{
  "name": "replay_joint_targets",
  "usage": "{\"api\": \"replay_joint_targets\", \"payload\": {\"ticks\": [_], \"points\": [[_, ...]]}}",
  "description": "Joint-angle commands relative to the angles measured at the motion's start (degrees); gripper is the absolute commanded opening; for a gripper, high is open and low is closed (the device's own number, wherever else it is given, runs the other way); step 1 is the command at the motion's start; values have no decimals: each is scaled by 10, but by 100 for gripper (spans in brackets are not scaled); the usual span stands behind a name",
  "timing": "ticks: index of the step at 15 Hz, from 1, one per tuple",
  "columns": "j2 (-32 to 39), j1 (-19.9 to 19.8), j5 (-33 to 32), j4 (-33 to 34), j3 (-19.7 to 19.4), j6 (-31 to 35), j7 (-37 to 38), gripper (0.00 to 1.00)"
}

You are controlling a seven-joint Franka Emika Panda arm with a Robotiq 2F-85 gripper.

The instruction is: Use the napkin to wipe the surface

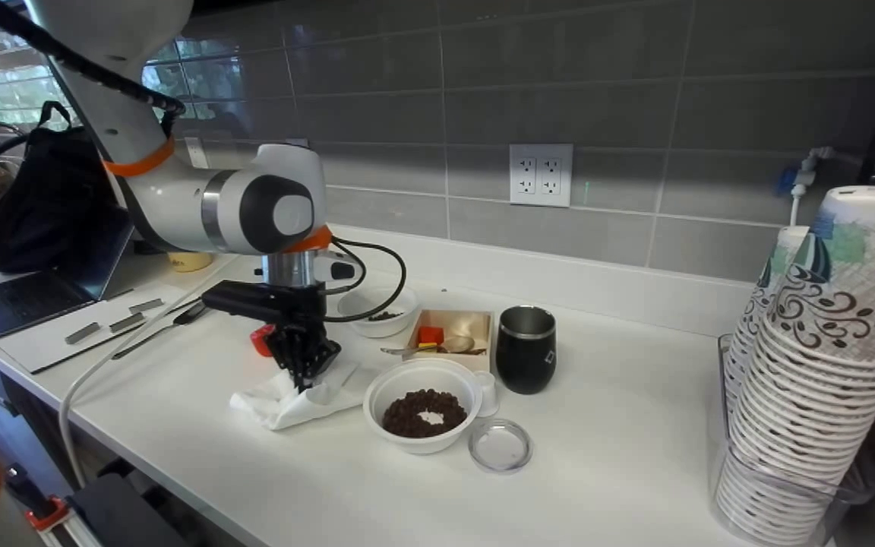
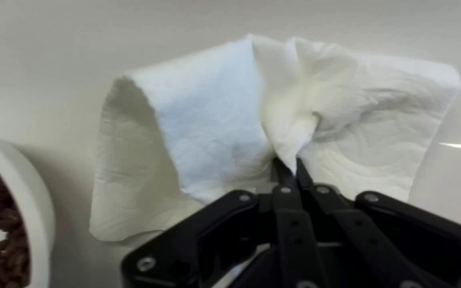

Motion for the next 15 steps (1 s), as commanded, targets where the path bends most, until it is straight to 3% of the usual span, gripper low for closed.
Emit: {"api": "replay_joint_targets", "payload": {"ticks": [1,6,9,10,12,13,15], "points": [[-16,39,-92,-11,-67,6,69,1],[9,54,-140,-3,-107,118,95,1],[38,60,-64,5,-87,202,27,1],[50,55,-12,8,-61,222,-23,1],[79,1,87,21,38,234,-115,1],[85,6,133,30,54,223,-157,1],[89,-23,194,47,114,205,-221,1]]}}
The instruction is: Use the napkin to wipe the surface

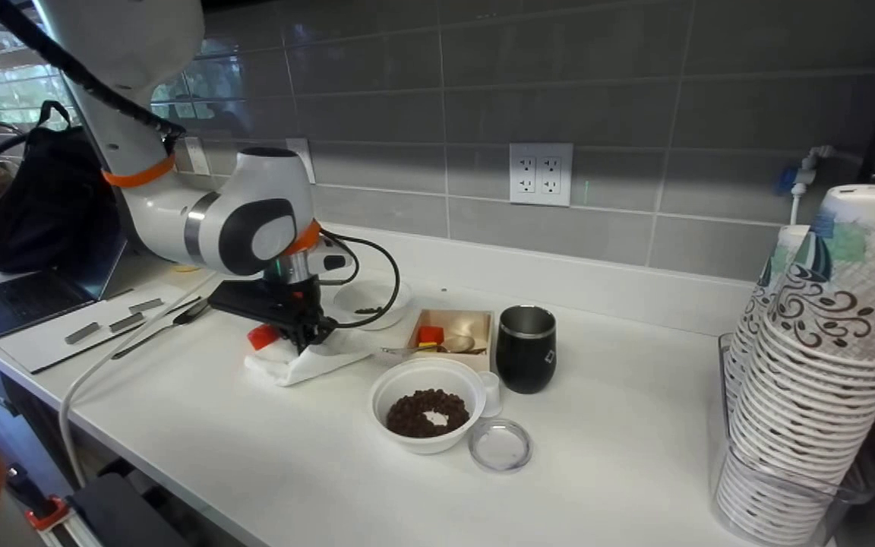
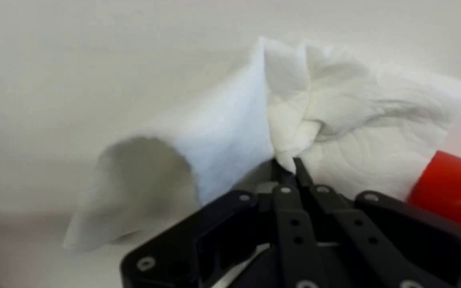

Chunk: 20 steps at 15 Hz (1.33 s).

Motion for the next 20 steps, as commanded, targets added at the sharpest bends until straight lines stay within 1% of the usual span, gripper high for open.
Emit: {"api": "replay_joint_targets", "payload": {"ticks": [1,3,4,5,6,8,10,13,15,17,20], "points": [[24,-46,102,37,91,-29,-118,1],[10,-53,129,40,110,-95,-148,1],[-6,-45,136,33,101,-133,-145,1],[-30,-20,114,20,67,-180,-98,1],[-43,-9,108,14,49,-220,-80,1],[-68,16,74,-7,1,-263,-21,1],[-83,32,14,-23,-46,-284,40,1],[-86,44,-111,-37,-102,-273,142,1],[-72,42,-147,-35,-122,-264,165,1],[-57,45,-154,-25,-128,-238,162,1],[-41,49,-74,-15,-105,-156,75,1]]}}
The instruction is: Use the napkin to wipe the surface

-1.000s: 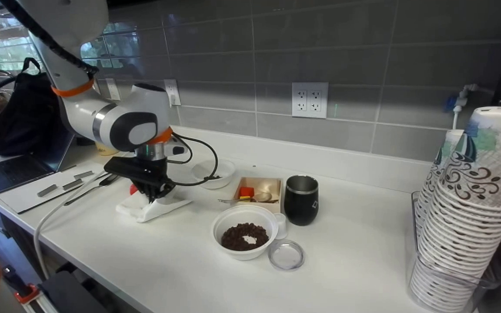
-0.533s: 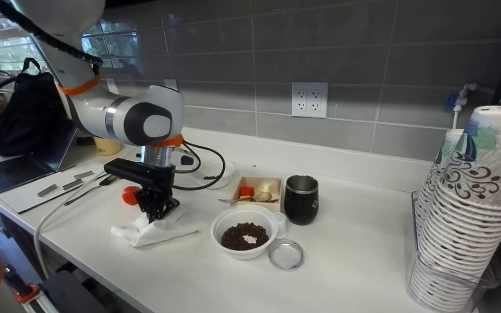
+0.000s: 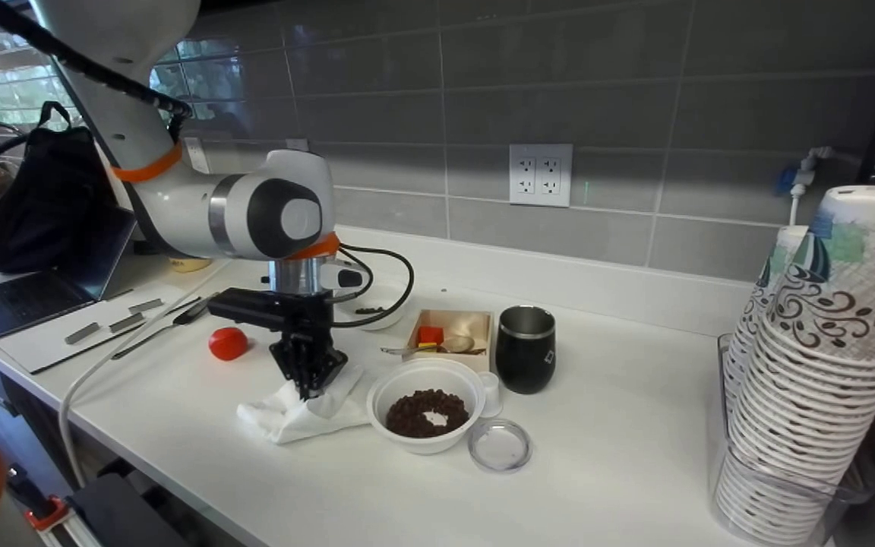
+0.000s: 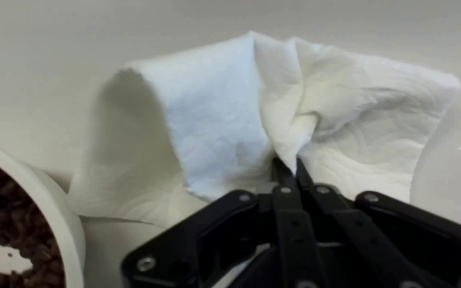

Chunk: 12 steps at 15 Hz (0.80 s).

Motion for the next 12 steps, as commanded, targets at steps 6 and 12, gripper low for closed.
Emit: {"api": "replay_joint_targets", "payload": {"ticks": [6,12], "points": [[71,-33,297,58,149,83,-309,1],[59,-16,308,59,122,-84,-340,1]]}}
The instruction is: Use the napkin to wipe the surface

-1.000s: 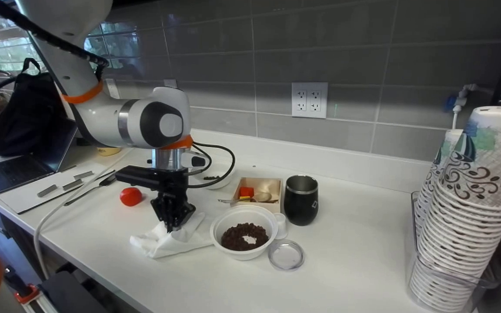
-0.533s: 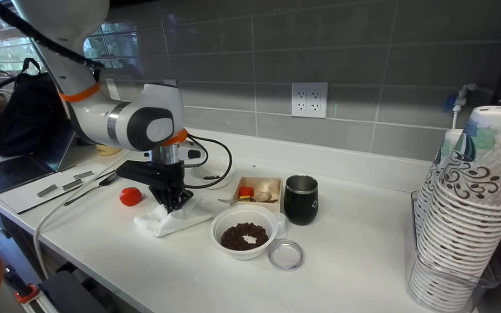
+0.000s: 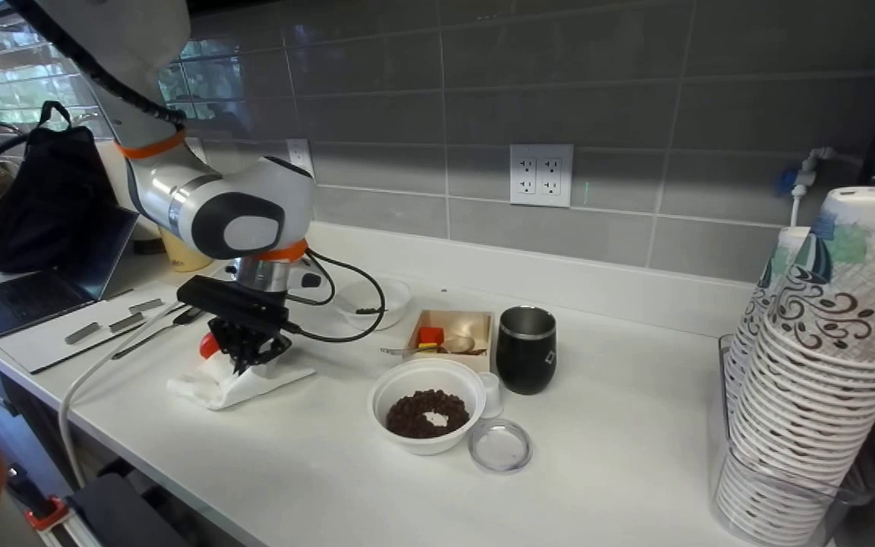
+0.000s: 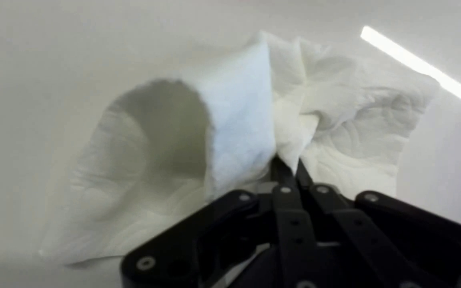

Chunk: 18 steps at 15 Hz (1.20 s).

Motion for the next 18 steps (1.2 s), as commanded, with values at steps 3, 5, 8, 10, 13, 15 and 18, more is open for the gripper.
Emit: {"api": "replay_joint_targets", "payload": {"ticks": [3,5,8,10,13,15,18], "points": [[-43,21,-61,-42,-71,-126,116,1],[-60,28,-100,-54,-97,-148,178,1],[-75,33,-180,-67,-131,-181,272,1],[-77,34,-243,-68,-152,-204,333,1],[-66,49,-357,-50,-164,-220,415,1],[-66,58,-386,-46,-154,-186,396,1],[-58,78,-356,-26,-125,-146,335,1]]}}
